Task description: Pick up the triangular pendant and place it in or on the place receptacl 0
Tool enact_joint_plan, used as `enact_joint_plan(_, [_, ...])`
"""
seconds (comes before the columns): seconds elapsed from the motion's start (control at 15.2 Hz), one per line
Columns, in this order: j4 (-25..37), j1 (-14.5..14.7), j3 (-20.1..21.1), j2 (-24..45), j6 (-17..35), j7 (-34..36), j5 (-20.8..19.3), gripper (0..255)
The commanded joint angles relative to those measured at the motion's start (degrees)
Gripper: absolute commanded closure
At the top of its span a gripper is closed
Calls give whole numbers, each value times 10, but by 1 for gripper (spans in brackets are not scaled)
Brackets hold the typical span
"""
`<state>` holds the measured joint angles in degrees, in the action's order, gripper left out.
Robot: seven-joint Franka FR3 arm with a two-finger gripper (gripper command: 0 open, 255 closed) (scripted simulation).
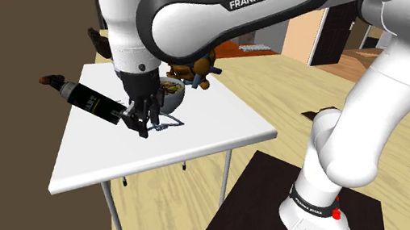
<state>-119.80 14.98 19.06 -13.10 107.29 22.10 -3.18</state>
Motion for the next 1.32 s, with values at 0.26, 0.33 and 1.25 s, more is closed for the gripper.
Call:
enact_joint_plan(0.26, [44, 0, -1, -3, -47, -5, 1, 255])
enact_joint_plan(0.33, [52, -1, -1, -3, -55, -5, 1, 255])
enact_joint_plan(1.25, [152, -35, -47, 37, -109, -83, -18, 255])
